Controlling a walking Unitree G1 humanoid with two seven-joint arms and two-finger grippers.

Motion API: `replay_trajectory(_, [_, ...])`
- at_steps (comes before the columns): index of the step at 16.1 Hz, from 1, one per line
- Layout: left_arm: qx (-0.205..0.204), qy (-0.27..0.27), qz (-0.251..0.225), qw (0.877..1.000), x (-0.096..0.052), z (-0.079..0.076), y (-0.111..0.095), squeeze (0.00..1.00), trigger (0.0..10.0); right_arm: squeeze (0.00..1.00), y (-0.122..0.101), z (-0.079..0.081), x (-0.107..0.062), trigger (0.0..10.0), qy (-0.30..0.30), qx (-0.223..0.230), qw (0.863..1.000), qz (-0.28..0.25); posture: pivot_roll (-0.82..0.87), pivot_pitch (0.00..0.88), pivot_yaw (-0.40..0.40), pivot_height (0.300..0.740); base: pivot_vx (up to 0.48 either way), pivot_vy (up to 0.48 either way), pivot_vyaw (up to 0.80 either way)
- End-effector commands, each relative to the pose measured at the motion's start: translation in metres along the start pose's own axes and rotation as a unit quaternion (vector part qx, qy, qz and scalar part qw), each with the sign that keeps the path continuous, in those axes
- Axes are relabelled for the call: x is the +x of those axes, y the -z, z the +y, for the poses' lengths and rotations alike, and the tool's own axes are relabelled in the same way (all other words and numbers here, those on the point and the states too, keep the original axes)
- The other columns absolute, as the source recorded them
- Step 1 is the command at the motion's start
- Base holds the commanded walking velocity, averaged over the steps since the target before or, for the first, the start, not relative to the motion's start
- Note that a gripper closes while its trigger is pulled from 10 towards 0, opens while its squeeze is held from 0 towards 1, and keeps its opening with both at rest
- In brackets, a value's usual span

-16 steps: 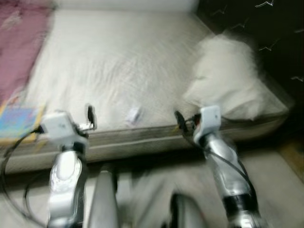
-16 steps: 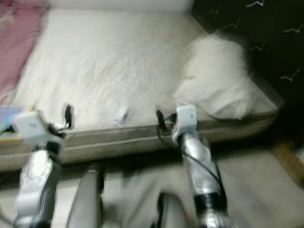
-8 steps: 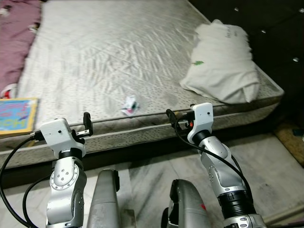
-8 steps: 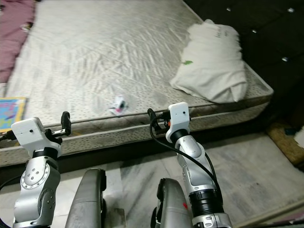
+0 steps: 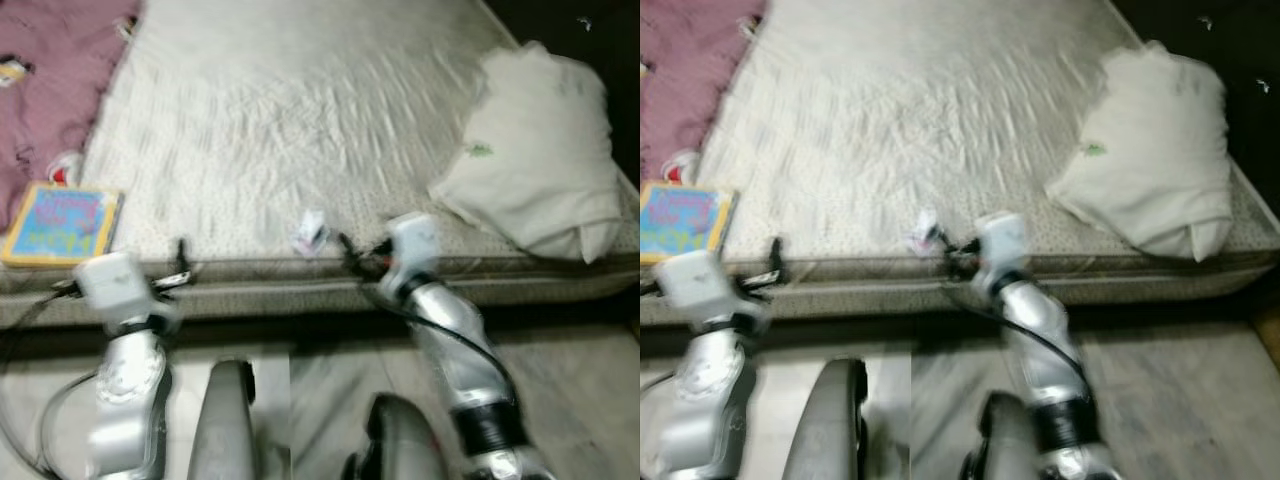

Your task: Clean up the room

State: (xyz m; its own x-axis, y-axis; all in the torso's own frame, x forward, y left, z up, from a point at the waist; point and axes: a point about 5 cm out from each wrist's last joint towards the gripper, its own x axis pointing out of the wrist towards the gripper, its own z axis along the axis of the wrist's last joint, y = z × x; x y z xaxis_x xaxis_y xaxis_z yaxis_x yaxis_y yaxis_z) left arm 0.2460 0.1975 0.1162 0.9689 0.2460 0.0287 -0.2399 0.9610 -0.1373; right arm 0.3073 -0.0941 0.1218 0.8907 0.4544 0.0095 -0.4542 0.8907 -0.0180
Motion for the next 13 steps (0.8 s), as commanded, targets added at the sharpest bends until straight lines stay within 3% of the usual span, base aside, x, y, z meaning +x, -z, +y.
replay_trajectory(1, [-0.015, 0.02, 0.004, 1.0, -0.0006, -0.014, 0.0012, 0.0, 10.0, 0.0, 0.0084, -0.0159, -0.01, 10.0, 0.023, -0.002, 1.0, 0.016, 0.06, 0.139, -0.065, 0.601, 0.48, 0.0, 0.0])
replay_trajectory(4, [-0.02, 0.025, 0.006, 0.999, -0.0001, -0.0165, 0.0017, 0.0, 10.0, 0.0, 0.0087, -0.0158, -0.0099, 10.0, 0.02, -0.001, 1.0, 0.016, 0.06, 0.139, -0.065, 0.601, 0.455, 0.0, 0.0])
replay_trajectory(9, [-0.023, 0.023, 0.011, 0.999, 0.0016, -0.0208, 0.0026, 0.0, 10.0, 0.0, 0.0087, -0.0153, -0.009, 10.0, 0.012, 0.001, 1.0, 0.016, 0.06, 0.14, -0.065, 0.596, 0.0, 0.0, 0.0])
replay_trajectory(13, [-0.023, 0.024, 0.013, 0.999, 0.0023, -0.0217, 0.0029, 0.0, 10.0, 0.0, 0.0098, -0.0147, -0.0087, 10.0, 0.008, 0.004, 1.0, 0.018, 0.06, 0.137, -0.067, 0.551, 0.0, 0.0, 0.0])
